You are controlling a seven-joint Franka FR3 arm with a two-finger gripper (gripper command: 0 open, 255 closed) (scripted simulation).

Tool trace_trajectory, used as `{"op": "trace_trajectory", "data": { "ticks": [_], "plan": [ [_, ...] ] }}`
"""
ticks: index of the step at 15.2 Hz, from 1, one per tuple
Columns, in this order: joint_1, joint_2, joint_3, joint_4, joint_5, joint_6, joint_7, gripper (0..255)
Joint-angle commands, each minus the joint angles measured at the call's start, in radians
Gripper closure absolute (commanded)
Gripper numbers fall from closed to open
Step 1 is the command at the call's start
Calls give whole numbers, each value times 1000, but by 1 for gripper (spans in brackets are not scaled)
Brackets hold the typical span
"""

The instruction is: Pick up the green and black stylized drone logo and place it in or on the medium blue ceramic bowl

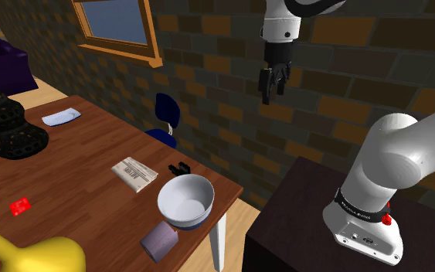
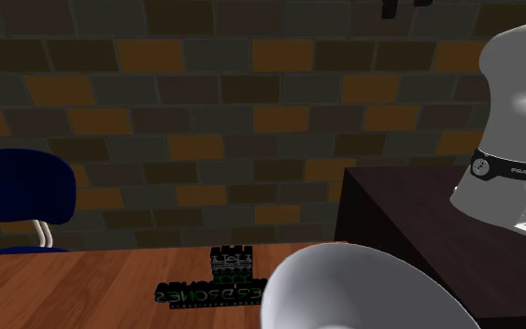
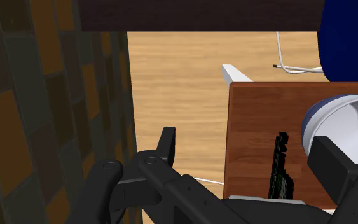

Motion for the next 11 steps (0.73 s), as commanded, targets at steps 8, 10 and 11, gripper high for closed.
{"op": "trace_trajectory", "data": {
  "ticks": [8, 10, 11],
  "plan": [
    [21, 220, 62, 4, 33, 210, 45, 0],
    [26, 290, 79, 17, 37, 266, 58, 0],
    [28, 326, 87, 26, 38, 292, 65, 0]
  ]
}}
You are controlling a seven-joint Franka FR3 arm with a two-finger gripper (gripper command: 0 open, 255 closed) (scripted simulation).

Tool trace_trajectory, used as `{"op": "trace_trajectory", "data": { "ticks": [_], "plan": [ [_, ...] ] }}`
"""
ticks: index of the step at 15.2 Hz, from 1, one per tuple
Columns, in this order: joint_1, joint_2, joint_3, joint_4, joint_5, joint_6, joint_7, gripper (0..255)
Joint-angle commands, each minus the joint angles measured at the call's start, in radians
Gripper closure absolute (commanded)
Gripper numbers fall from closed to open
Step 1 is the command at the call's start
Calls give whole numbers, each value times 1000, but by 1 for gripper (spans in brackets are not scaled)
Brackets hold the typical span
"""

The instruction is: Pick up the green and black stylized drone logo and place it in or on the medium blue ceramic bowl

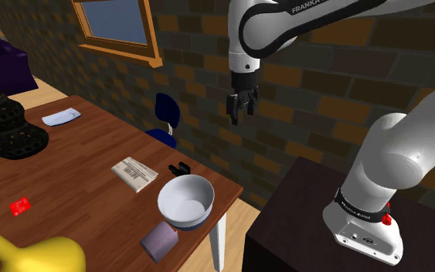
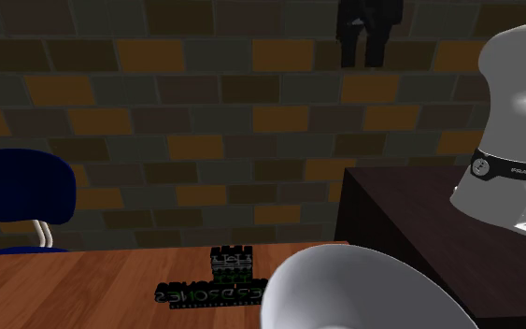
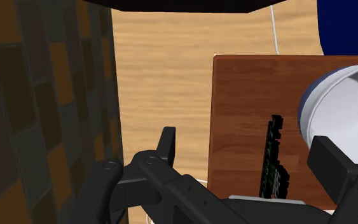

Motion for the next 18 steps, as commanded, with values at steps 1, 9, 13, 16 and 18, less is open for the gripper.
{"op": "trace_trajectory", "data": {
  "ticks": [1, 9, 13, 16, 18],
  "plan": [
    [5, 76, 18, 21, 3, 55, 16, 0],
    [21, 383, 73, 149, -24, 227, 82, 0],
    [36, 542, 88, 244, -56, 285, 121, 0],
    [52, 661, 92, 328, -84, 316, 150, 0],
    [66, 741, 92, 390, -103, 329, 168, 0]
  ]
}}
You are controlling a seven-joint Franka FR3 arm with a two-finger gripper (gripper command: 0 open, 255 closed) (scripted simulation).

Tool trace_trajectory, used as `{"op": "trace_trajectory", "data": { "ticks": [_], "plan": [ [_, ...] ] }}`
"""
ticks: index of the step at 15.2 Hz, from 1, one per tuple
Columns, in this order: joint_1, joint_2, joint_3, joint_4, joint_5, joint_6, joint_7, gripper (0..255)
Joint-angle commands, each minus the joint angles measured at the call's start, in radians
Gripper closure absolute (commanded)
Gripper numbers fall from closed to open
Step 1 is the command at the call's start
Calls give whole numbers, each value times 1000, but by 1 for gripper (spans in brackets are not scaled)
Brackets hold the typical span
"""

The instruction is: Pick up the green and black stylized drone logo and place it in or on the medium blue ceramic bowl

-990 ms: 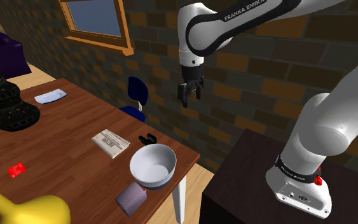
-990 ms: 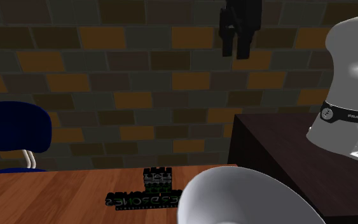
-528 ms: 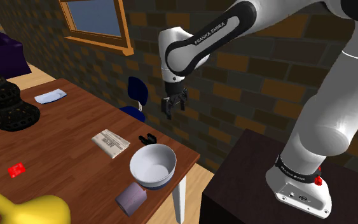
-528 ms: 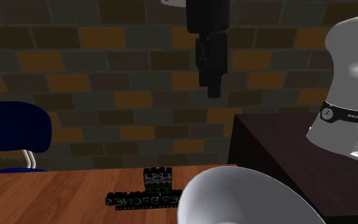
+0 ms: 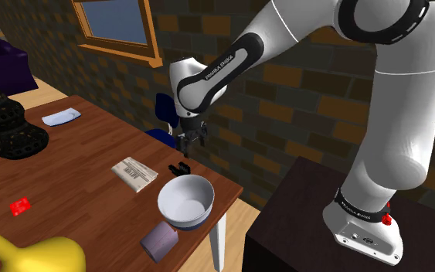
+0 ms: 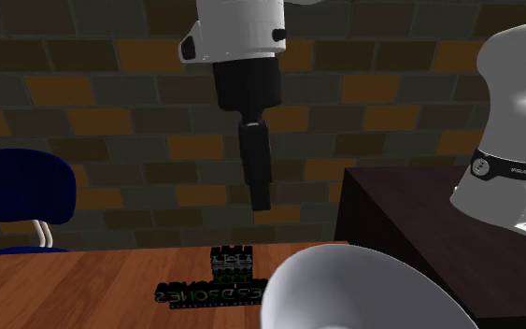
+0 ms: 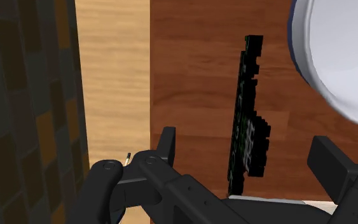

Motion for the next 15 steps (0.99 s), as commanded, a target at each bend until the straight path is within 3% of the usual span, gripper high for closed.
{"op": "trace_trajectory", "data": {
  "ticks": [1, 5, 15],
  "plan": [
    [17, 83, 1, 57, -19, 23, 21, 0],
    [50, 243, -7, 204, -51, 29, 49, 0],
    [61, 305, -16, 187, -65, 109, 58, 0]
  ]
}}
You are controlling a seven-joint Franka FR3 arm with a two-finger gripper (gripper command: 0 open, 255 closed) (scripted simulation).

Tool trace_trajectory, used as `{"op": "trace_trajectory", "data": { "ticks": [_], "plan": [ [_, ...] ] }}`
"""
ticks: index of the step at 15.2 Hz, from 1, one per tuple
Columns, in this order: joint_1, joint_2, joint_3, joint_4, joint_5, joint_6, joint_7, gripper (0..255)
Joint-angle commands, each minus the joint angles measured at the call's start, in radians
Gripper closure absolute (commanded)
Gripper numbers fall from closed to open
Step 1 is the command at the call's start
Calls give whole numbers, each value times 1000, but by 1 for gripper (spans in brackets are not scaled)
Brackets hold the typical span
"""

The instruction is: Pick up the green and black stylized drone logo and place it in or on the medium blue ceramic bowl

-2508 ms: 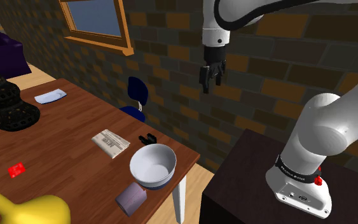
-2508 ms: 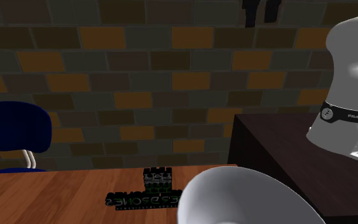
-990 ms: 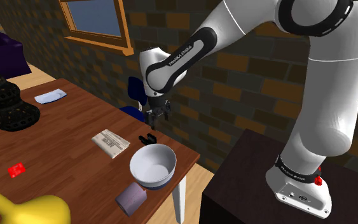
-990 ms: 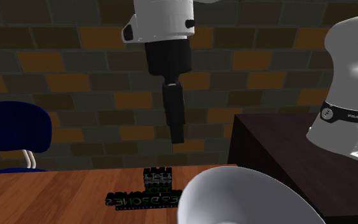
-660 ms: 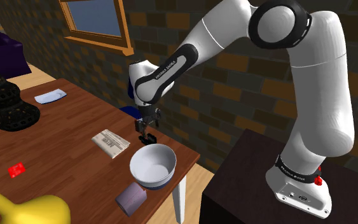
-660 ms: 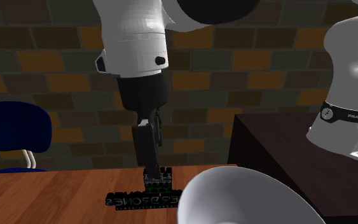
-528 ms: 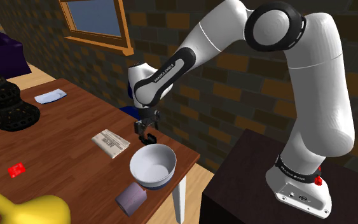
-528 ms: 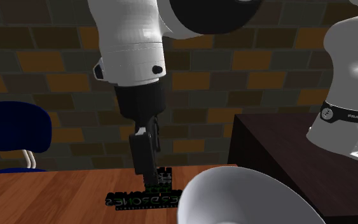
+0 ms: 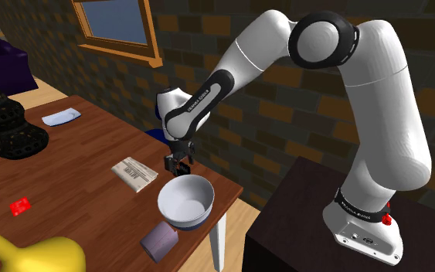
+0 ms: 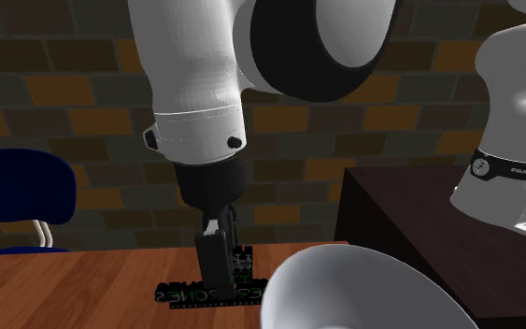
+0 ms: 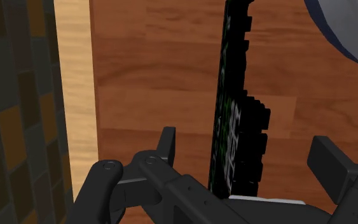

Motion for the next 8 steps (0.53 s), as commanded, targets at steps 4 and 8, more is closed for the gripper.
{"op": "trace_trajectory", "data": {
  "ticks": [4, 8],
  "plan": [
    [1, 4, -1, 1, -1, 3, 0, 0],
    [1, 4, -1, 1, -1, 3, 0, 255]
  ]
}}
